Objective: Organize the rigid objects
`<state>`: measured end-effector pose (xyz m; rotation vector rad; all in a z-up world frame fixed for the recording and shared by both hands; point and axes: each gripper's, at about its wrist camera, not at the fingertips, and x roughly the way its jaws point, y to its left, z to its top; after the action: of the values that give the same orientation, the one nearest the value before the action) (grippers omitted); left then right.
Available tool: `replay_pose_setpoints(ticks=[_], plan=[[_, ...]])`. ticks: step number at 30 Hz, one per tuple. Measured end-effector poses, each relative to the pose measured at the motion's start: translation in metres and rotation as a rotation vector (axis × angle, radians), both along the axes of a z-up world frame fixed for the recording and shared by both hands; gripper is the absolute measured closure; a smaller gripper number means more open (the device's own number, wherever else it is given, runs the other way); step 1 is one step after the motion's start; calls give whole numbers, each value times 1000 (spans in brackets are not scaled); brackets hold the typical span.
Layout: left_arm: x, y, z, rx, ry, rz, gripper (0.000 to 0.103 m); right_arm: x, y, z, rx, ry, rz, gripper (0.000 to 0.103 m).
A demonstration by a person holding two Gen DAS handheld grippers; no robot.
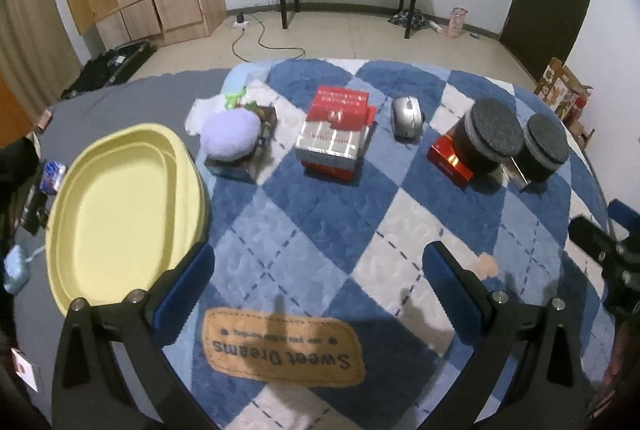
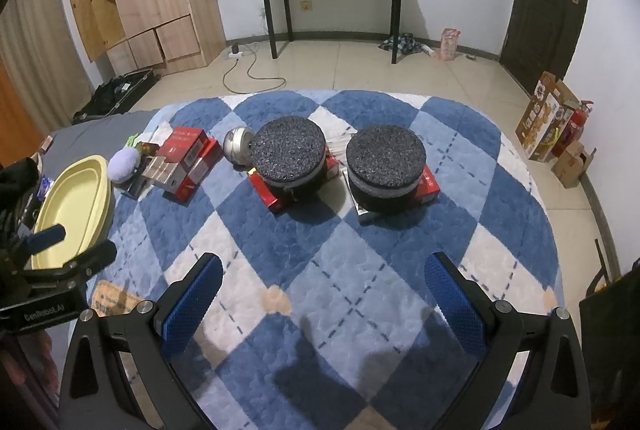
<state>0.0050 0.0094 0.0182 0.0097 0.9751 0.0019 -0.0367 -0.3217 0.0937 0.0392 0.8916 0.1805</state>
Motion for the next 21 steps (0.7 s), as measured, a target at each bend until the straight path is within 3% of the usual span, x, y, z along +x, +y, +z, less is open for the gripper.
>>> replay_pose_setpoints(ticks=[4,10,13,17,21], plan=[[14,10,30,-43,-31,72,0,1,0,0,3,0,-6,0],[32,10,58,-15,-122,87,0,5,-6,6,21,-9,-17,0],[28,12,51,-20,-111,108,0,6,-6,5,16,-13,-16,0],[22,19,25,-37,-33,120,0,6,-6,4,10,-5,-6,0],[11,11,6,32,-39,34,0,5,-7,-1,1,7,10,0]])
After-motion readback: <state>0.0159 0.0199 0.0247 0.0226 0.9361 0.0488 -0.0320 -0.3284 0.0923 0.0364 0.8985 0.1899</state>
